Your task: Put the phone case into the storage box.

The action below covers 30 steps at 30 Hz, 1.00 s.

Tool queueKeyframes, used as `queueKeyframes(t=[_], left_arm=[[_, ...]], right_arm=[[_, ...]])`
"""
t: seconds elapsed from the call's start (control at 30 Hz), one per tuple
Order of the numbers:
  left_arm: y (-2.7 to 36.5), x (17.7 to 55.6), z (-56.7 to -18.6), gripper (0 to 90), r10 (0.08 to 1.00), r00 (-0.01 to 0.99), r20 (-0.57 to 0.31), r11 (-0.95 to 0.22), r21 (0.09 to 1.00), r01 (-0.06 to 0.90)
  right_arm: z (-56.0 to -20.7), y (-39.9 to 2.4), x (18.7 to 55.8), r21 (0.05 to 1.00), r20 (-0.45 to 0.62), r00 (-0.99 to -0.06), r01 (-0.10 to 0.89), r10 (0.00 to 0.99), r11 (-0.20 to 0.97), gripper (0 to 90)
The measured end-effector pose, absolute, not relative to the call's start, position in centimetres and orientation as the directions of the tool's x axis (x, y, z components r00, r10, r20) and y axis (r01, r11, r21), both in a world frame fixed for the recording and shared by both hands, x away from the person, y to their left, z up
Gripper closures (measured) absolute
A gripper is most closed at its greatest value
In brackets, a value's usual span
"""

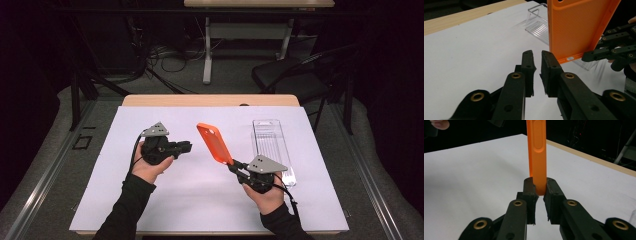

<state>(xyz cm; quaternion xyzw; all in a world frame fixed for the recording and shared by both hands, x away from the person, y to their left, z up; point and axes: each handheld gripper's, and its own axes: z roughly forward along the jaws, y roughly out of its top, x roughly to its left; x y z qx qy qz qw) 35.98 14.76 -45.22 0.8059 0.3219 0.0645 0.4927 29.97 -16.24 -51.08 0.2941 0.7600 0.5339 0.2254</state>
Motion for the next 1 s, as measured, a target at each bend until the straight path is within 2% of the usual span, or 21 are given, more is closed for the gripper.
queueKeyframes(t=[0.23, 0.5, 0.8, 1.0], left_arm=[[14.11, 35.75, -45.45, 65.6, 0.574, 0.79, -0.216, -0.313, 0.834, 0.455], [14.08, 35.88, -45.5, 52.6, 0.561, 0.787, -0.257, -0.274, 0.84, 0.469], [14.22, 35.94, -45.48, 47.8, 0.534, 0.805, -0.259, -0.278, 0.846, 0.456], [14.5, 36.04, -45.36, 40.6, 0.489, 0.824, -0.285, -0.261, 0.854, 0.45]], right_arm=[[-51.27, -16.12, 29.89, 0.945, -0.023, -0.729, 0.207, 0.684, 0.252, 81.0], [-51.41, -16.26, 29.93, 0.947, -0.001, -0.729, 0.218, 0.685, 0.234, 81.0], [-51.51, -16.37, 30.12, 0.949, 0.02, -0.745, 0.224, 0.667, 0.221, 80.9], [-51.37, -16.62, 30.31, 0.95, 0.045, -0.77, 0.23, 0.636, 0.212, 80.9]])
